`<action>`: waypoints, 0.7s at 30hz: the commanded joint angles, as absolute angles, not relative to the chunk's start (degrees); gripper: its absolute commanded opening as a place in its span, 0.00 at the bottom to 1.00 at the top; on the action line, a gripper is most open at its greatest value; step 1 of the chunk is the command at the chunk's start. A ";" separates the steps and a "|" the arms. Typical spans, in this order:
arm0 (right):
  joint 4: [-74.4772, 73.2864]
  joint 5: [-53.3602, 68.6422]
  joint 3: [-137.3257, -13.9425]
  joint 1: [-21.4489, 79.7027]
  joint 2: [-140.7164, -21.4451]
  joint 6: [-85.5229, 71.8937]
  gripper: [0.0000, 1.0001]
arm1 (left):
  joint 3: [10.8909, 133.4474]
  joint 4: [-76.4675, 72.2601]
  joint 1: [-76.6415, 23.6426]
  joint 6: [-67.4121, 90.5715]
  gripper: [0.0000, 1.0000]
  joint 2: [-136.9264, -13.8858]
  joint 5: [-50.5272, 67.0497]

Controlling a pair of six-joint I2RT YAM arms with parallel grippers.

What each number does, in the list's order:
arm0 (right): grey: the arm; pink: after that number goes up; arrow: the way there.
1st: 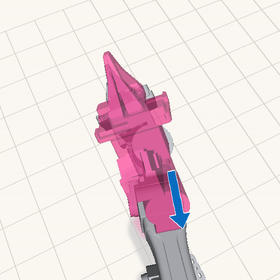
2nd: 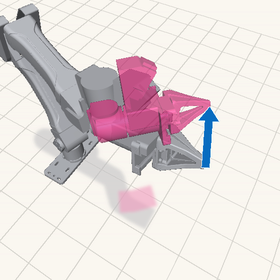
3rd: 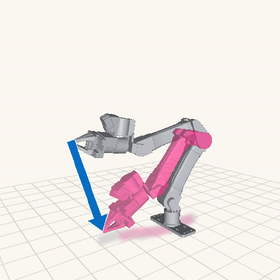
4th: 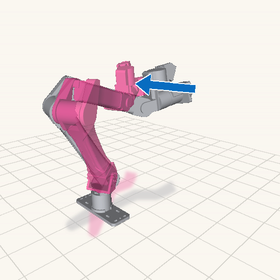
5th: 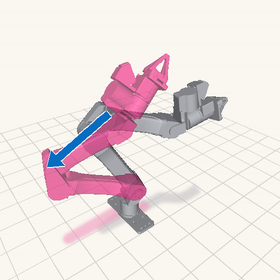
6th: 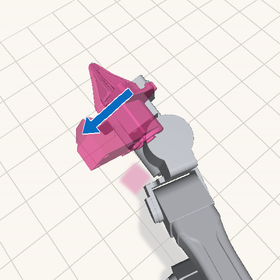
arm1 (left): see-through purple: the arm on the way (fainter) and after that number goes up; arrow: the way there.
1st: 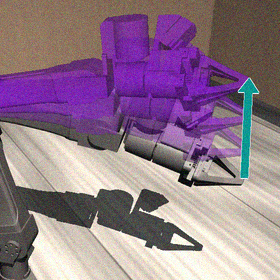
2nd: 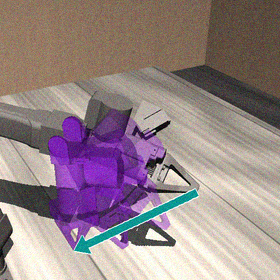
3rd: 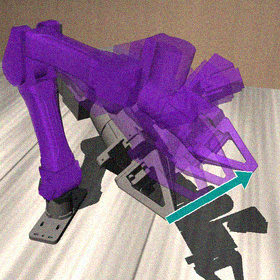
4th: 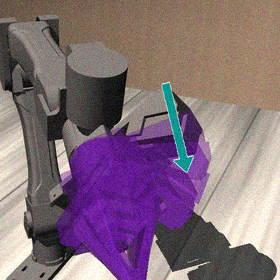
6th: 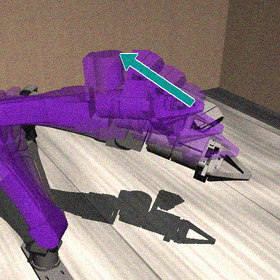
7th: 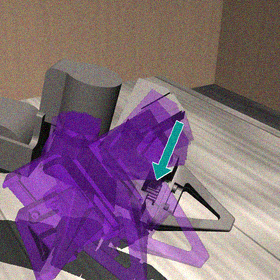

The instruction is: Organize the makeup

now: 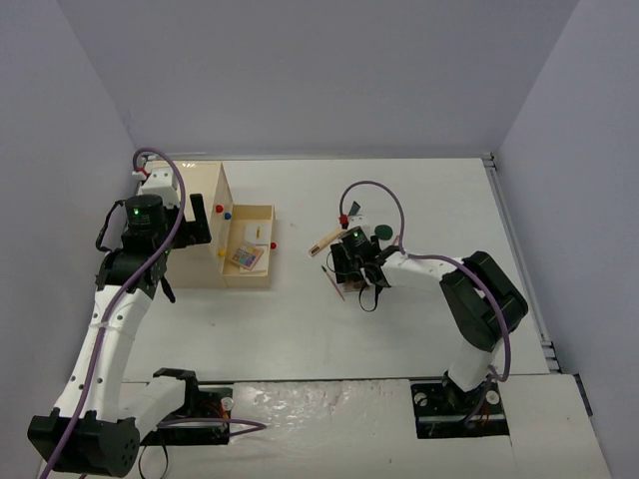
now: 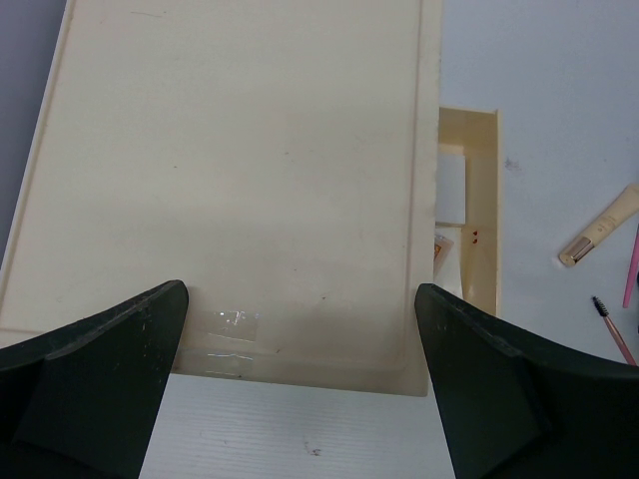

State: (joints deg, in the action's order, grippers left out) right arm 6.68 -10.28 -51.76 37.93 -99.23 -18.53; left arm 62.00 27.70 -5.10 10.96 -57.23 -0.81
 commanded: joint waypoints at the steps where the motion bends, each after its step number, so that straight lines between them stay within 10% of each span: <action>1: 5.71 -13.27 -56.18 38.06 -97.89 -16.61 0.26 | 64.42 25.31 -4.66 11.51 0.97 -56.95 -0.17; 21: 9.20 -0.86 -65.45 41.92 -91.66 -2.36 0.17 | 64.34 25.22 -4.66 11.25 0.97 -56.78 -0.35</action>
